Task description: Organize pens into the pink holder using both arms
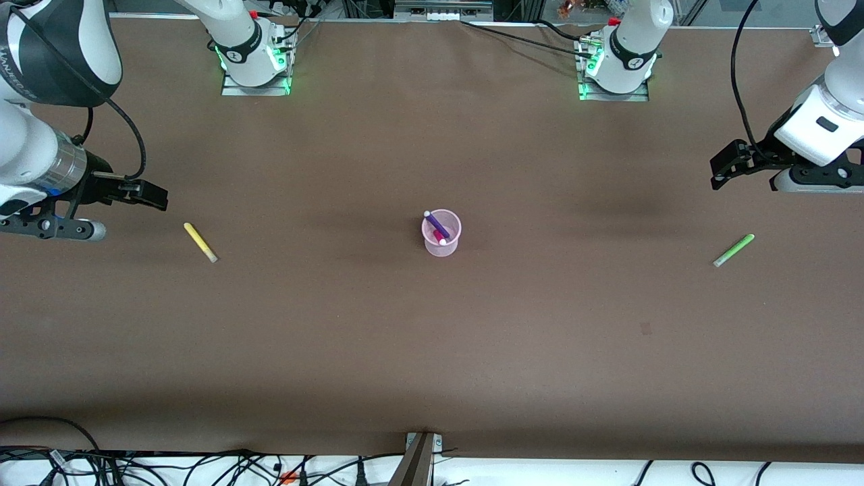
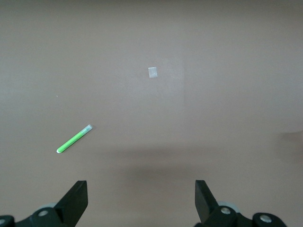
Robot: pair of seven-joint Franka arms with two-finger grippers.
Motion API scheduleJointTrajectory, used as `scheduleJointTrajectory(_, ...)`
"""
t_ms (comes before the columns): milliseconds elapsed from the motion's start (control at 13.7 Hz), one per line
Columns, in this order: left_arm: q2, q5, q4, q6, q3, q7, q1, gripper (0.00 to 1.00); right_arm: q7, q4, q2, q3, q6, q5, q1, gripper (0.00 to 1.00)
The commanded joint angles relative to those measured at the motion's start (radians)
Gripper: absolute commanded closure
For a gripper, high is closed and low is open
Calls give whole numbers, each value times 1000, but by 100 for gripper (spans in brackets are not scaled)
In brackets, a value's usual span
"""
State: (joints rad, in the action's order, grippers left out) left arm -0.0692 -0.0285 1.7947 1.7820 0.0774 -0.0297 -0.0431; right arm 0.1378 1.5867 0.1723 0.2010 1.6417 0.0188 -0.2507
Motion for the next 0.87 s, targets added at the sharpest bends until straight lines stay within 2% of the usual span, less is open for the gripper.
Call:
scheduleJointTrajectory(0,-26,-27,29,19,-16,8,19,0,-3,6,-17,-3,6,-2,-2,0)
scheduleJointTrajectory(437,-34,-28,25,11,-16,10,25,0,-1,6,-17,3,7,-51,4,0)
scheduleJointTrajectory(801,-34,-28,23,11,-16,8,25,0,-3,-1,-17,1,1,-40,4,0)
